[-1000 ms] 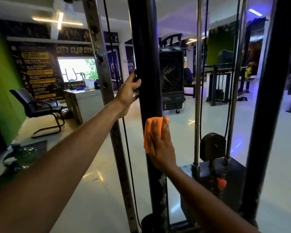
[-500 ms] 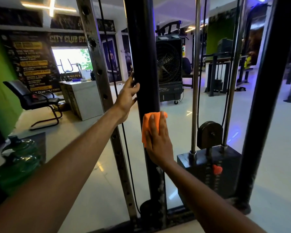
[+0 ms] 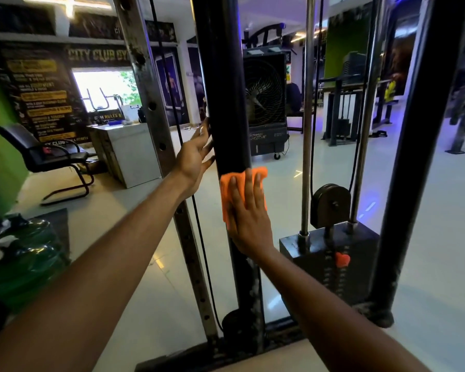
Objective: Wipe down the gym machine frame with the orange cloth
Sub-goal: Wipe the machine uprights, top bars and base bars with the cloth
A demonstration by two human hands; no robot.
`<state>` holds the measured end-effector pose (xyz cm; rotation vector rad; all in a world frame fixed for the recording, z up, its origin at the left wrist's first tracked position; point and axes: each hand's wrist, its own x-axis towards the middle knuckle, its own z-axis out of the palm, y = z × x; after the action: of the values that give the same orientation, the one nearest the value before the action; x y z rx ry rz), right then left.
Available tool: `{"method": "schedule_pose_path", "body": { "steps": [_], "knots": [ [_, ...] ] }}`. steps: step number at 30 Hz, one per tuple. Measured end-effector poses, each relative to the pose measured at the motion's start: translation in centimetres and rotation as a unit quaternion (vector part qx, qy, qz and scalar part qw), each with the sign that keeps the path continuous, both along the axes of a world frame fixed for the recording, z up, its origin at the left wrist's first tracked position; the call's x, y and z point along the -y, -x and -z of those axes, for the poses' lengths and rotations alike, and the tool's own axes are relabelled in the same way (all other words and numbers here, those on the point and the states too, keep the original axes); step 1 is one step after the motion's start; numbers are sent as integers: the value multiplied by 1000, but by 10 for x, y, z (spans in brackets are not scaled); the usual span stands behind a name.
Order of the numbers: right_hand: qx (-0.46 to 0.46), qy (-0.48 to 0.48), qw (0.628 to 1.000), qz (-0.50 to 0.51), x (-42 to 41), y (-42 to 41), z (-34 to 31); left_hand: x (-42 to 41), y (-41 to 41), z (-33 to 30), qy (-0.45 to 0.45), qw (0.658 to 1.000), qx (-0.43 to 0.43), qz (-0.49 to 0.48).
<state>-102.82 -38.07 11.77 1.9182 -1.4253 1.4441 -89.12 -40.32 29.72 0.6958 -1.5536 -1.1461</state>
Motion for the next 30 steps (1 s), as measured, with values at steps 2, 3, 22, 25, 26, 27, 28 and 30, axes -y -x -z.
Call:
{"method": "schedule_pose_path", "body": {
  "steps": [2,3,22,25,26,27,28,30],
  "knots": [
    [2,-20,1000,-7,-3,0,15,-2,0,3,-1,1000,5,-3],
    [7,-20,1000,-11,-1,-1,8,-3,-1,3,2,1000,7,-4],
    [66,-40,997,-13,6,-9,16,1,2,72,4,997,74,-10],
    [73,-13,997,-8,16,-9,12,6,2,81,16,997,76,-21],
    [65,-10,998,-5,15,-7,26,9,3,86,18,997,74,-24],
    [55,-15,998,-3,12,-5,44,11,4,91,18,997,72,-25],
    [47,-30,998,-2,7,-4,65,11,4,97,15,997,73,-25],
    [45,-67,997,-4,-4,-3,104,10,5,112,3,997,73,-24]
  ]
}}
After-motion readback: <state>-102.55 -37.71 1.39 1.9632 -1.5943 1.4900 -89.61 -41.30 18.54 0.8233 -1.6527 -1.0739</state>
